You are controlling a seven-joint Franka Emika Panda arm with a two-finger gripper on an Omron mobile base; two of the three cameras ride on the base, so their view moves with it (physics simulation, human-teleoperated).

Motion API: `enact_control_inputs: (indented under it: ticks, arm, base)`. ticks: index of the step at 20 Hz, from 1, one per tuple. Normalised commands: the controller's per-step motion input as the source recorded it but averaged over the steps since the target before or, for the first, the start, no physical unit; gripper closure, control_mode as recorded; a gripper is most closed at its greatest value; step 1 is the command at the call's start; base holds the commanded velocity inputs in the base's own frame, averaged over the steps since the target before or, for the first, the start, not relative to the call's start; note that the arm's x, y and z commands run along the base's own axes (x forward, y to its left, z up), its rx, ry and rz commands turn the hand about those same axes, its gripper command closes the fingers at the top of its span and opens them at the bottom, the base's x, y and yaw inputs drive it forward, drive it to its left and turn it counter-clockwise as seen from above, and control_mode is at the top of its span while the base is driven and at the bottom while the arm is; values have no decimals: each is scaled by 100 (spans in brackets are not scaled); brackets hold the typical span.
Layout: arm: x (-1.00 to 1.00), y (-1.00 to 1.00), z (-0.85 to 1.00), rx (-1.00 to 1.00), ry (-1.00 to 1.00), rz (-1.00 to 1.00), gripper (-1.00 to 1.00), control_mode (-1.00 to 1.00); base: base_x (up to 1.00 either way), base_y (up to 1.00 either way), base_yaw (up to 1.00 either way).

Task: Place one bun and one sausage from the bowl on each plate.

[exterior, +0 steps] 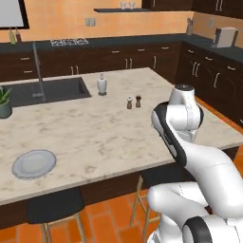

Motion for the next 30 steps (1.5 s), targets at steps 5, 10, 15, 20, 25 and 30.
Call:
enact_control_inputs:
  ticks: [5,10,15,20,25,30]
  arm:
    - [0,0,0,0,0,0,-100,100]
    - [0,0,0,0,0,0,-100,100]
    - [0,0,0,0,0,0,-100,100]
    - [8,1,-7,-1,0,0,-100,-100]
    - [84,1,-3,-5,1,40,-100,-100]
    - [59,13,-11,-19,1,54,-100,-100]
  base:
    - [39,-100,-3]
    - [75,-96,5]
    - [86,-46,30]
    - [47,-18,22]
    - [0,0,0]
    - [0,0,0]
